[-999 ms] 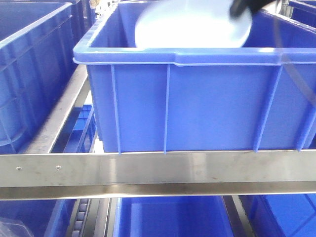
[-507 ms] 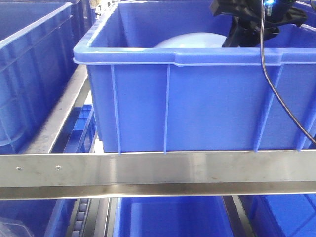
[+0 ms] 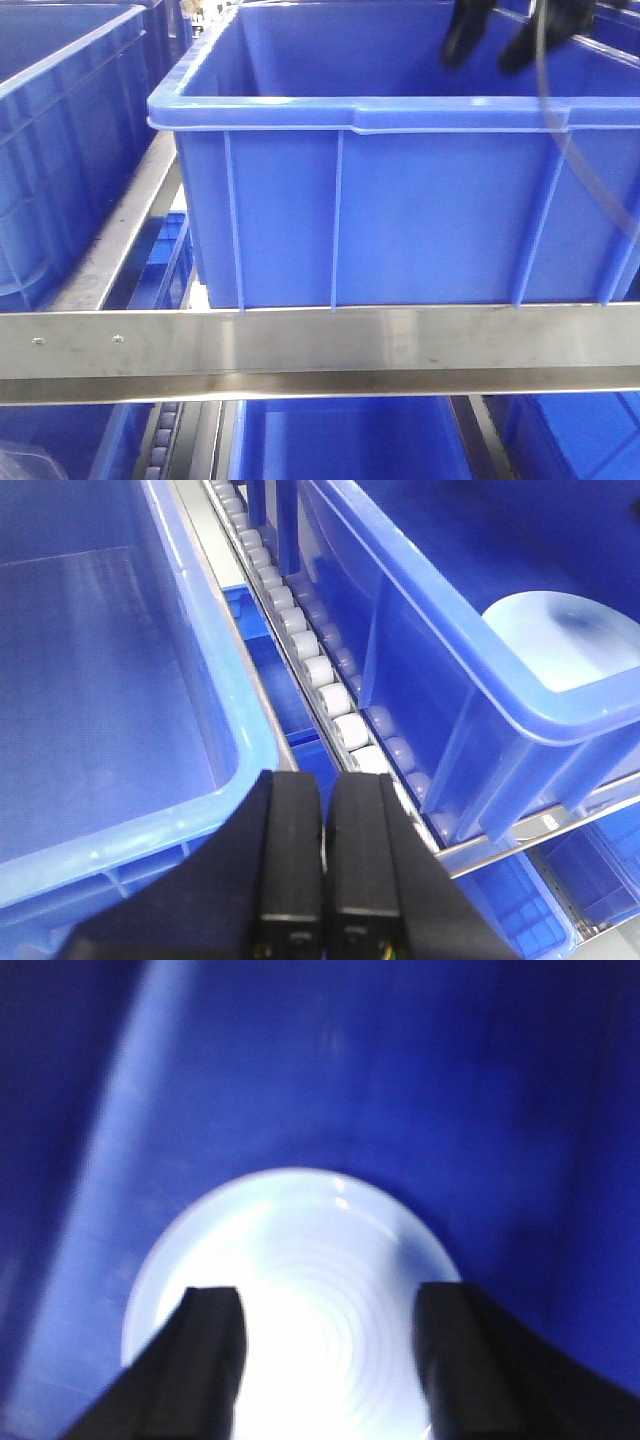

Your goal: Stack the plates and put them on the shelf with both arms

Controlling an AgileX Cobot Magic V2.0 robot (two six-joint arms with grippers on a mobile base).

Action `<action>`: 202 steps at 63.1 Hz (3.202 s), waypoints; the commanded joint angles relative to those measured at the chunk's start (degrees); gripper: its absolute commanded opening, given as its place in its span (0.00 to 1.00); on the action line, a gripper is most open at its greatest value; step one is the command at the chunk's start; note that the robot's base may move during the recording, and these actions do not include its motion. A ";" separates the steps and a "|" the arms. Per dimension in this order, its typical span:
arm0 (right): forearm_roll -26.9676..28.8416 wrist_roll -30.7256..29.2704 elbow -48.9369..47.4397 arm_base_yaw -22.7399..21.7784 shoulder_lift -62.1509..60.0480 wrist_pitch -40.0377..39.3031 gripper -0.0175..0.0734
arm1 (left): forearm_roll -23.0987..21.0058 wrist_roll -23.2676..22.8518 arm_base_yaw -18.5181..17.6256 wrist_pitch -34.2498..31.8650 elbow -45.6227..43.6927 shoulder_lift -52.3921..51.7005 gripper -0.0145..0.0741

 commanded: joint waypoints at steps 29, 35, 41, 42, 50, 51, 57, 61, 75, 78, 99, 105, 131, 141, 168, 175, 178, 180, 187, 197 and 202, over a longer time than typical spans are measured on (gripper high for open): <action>-3.55 -2.45 15.12 -0.27 -31.72 -7.26 0.25 | 0.08 -0.55 0.14 -4.82 -1.74 -0.14 0.26; -3.55 -2.45 24.09 -0.27 -39.06 -12.49 0.25 | 0.18 -0.55 0.14 -4.82 -1.74 -0.14 0.26; -3.55 -2.45 33.65 -0.27 -47.07 -16.51 0.25 | 0.20 -0.55 0.14 -4.82 -1.74 -0.14 0.26; -3.55 -2.45 35.44 -0.27 -48.15 -16.82 0.25 | 0.20 -0.55 0.14 -4.82 -1.74 -0.14 0.26; -3.55 -2.45 45.33 -0.27 -59.15 -18.20 0.25 | 0.30 -0.55 0.14 -4.82 -1.74 -0.14 0.26; -3.55 -2.45 46.68 -0.27 -60.21 -18.32 0.25 | 0.30 -0.55 0.14 -4.82 -1.74 -0.14 0.26; -3.55 -2.45 52.49 -0.27 -67.82 -19.59 0.25 | 0.30 -0.55 0.14 -4.82 -1.74 -0.14 0.26; -3.55 -2.45 55.85 -0.27 -72.11 -21.71 0.25 | 0.30 -0.44 0.14 -4.82 -1.74 -0.14 0.26; -3.55 -2.45 63.73 -0.27 -82.66 -29.02 0.25 | 0.30 -0.44 0.14 -4.71 -1.74 -0.14 0.26; -3.55 -2.45 64.08 -0.27 -83.25 -29.25 0.25 | 0.30 -0.44 0.14 -4.71 -1.74 -0.14 0.26; -3.55 -2.45 64.07 -0.27 -83.24 -29.25 0.25 | 0.30 -0.44 0.14 -4.71 -1.74 -0.14 0.26; -3.55 -2.45 64.07 -0.27 -83.24 -29.25 0.25 | 0.30 -0.44 0.14 -4.71 -1.74 -0.14 0.26; -6.92 -2.38 66.23 -3.19 -84.24 -29.40 0.25 | 0.30 -0.44 0.14 -4.71 -1.74 -0.14 0.26; -7.24 -0.58 73.88 -8.42 -87.58 -33.32 0.25 | 0.30 -0.44 0.14 -4.71 -1.74 -0.14 0.26; -7.29 4.75 83.98 -12.47 -95.40 -36.67 0.25 | 0.30 -0.44 0.14 -4.71 -1.74 -0.14 0.26; -7.29 4.75 83.91 -12.47 -95.40 -36.62 0.25 | 0.30 -0.44 0.14 -4.70 -1.74 -0.14 0.26; -7.29 4.75 83.92 -12.47 -95.35 -36.67 0.25 | 0.30 -0.44 0.14 -4.70 -1.74 -0.14 0.26; -7.29 4.75 83.92 -12.47 -95.35 -36.55 0.25 | 0.30 -0.44 0.14 -4.70 -1.74 -0.14 0.26; -7.29 4.75 83.92 -12.47 -95.35 -36.55 0.25 | 0.30 -0.44 0.14 -4.70 -1.74 -0.14 0.26; -7.29 4.75 83.92 -12.47 -95.35 -36.55 0.25 | 0.30 -0.44 0.14 -4.70 -1.74 -0.14 0.26; -7.29 4.75 83.92 -12.47 -95.35 -36.55 0.25 | 0.30 -0.44 0.14 -4.70 -1.74 -0.14 0.26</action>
